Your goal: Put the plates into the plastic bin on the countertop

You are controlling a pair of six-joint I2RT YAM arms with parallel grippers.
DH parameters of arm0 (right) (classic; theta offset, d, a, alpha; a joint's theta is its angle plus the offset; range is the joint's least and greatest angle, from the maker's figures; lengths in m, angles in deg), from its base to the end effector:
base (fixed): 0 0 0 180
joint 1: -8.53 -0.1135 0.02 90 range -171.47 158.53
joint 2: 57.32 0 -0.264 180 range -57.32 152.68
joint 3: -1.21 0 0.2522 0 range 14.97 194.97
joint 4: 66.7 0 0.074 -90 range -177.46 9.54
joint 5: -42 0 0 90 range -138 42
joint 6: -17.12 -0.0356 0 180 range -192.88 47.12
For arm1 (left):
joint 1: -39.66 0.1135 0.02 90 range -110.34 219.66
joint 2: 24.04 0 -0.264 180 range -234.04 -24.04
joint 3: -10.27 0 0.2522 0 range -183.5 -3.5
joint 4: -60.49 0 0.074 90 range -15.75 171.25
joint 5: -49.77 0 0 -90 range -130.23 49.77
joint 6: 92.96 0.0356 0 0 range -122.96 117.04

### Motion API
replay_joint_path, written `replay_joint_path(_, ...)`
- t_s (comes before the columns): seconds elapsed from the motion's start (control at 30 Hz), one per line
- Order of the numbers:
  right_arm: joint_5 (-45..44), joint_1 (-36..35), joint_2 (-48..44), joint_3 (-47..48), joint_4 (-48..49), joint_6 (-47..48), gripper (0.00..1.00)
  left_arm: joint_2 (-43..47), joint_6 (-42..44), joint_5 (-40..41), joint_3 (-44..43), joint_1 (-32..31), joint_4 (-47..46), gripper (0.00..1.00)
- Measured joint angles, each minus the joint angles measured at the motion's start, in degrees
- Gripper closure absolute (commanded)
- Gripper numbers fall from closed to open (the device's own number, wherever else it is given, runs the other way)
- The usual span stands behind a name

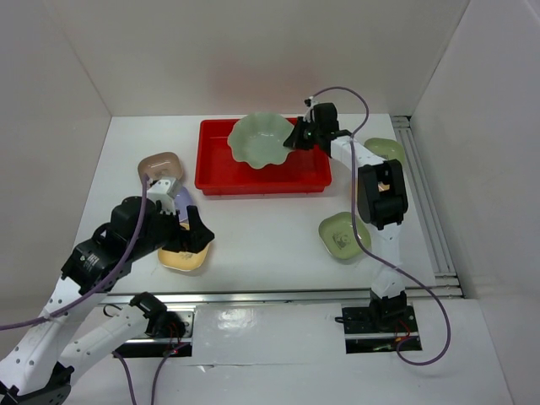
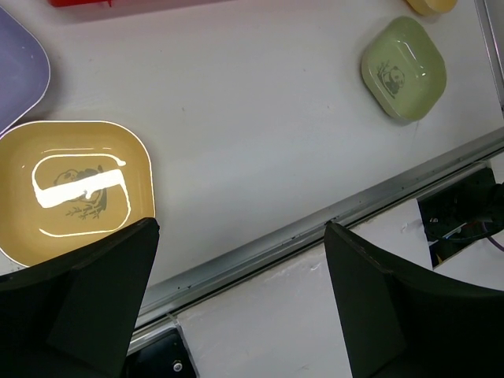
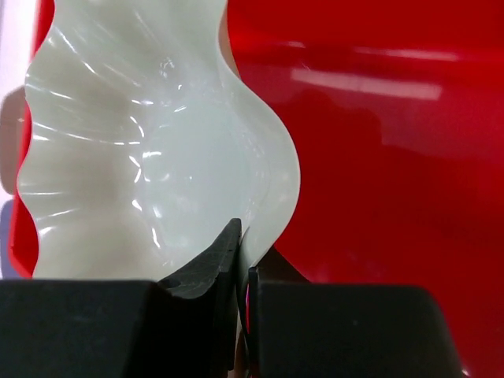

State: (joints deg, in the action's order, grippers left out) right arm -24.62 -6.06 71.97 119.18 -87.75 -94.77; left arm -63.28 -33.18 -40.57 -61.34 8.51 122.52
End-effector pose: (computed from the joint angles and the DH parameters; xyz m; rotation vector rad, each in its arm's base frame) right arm 0.5041 0.1458 0.2112 -0.1087 2.1893 0.8030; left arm 0.1058 -0.0642 0.3613 0.0212 2.1561 -0.6451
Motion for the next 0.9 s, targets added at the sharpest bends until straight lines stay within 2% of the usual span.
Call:
replay_joint_path(0.1, 0.0, 0.0, 0.0, -1.7, 0.0, 0.3, 0.80, 0.0, 0.0, 0.0, 0.0, 0.0, 0.0, 0.00)
replay_joint_path(0.13, 0.1, 0.0, 0.0, -2.1, -0.2, 0.3, 0.72, 0.0, 0.0, -0.1, 0.0, 0.0, 0.0, 0.00)
replay_joint_path(0.17, 0.3, 0.0, 0.0, -2.4, -0.2, 0.4, 0.55, 0.0, 0.0, -0.1, 0.0, 0.0, -0.1, 0.00)
replay_joint_path(0.27, 1.6, 0.0, 0.0, -2.5, -0.1, 0.8, 0.34, 0.0, 0.0, -0.3, 0.2, 0.0, -0.3, 0.00)
replay_joint_path(0.3, 2.2, 0.0, 0.0, -2.5, 0.0, 0.7, 0.18, 0.0, 0.0, -0.4, 0.2, 0.0, -0.4, 0.00)
replay_joint_path(0.37, 3.0, -0.1, 0.0, -2.5, 0.2, 0.7, 0.00, 0.1, 0.0, -0.5, 0.4, 0.0, -0.6, 0.00)
replay_joint_path(0.67, 2.4, -0.8, -0.8, 2.0, -1.5, 0.8, 0.00, 0.1, -0.1, -2.6, 2.0, 0.0, -2.8, 0.00)
replay_joint_path(0.9, -11.2, -1.3, -5.8, 12.3, -11.7, 3.5, 0.00, -4.3, -3.7, -8.7, 8.4, -0.3, -12.3, 0.00)
